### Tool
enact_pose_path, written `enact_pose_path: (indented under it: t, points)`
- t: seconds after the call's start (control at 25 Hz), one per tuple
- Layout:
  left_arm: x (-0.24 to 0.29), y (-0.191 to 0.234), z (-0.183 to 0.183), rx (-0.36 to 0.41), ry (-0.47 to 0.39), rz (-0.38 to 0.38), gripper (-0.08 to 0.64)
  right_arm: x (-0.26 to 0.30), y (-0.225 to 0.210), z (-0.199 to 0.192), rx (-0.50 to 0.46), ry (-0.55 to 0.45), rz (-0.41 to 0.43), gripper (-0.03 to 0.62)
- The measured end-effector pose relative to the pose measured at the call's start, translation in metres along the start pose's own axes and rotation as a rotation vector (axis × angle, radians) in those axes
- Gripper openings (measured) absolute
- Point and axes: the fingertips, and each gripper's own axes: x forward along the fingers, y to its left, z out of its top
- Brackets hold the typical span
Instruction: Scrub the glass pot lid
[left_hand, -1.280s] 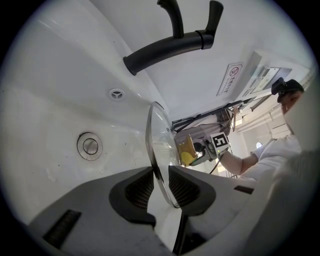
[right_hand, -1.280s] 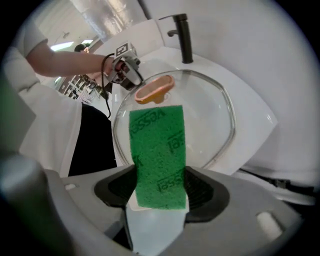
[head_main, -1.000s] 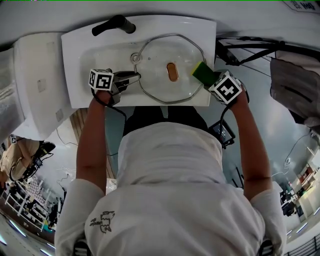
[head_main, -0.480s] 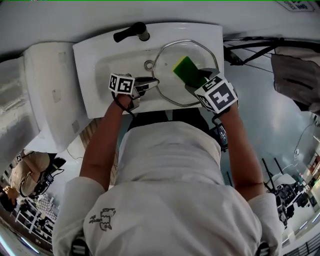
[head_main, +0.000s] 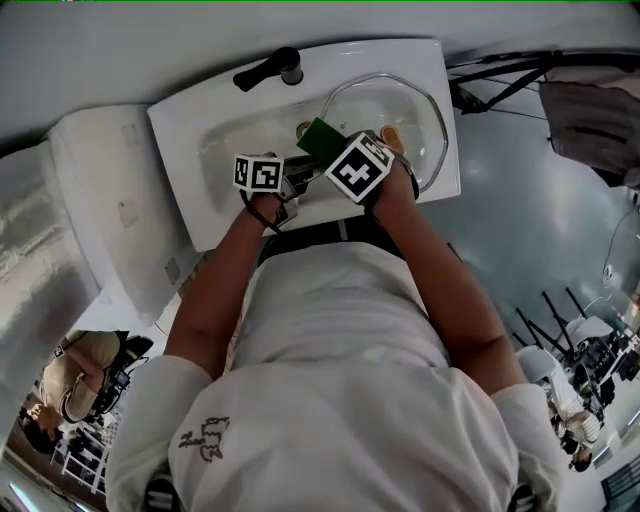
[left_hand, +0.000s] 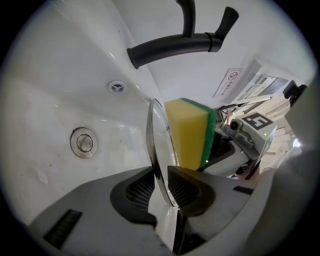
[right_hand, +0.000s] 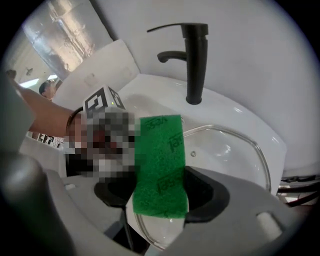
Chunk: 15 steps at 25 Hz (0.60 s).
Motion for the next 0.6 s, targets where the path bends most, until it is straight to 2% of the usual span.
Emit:
enact_pose_path:
  t: [0.12,0.32,0.6]
  points:
    - [-0.001,0.001,-0.001,-0.022,-0.019,-0.014,0.081,0.003,0.003,-0.005,-0.005,-0.003,-0.038,0.291]
    - [-0.003,0.003,0.000,-0.040,-0.044,-0.032,0.078,-0.006,0.003,-0.029,0.014,-0.007,-0.056,0.290]
    - [-0.002,0.001,0.000,-0.049,-0.038,-0.041,0.077,-0.022,0.002,-0.109,0.088,0.054,-0.059,0.290]
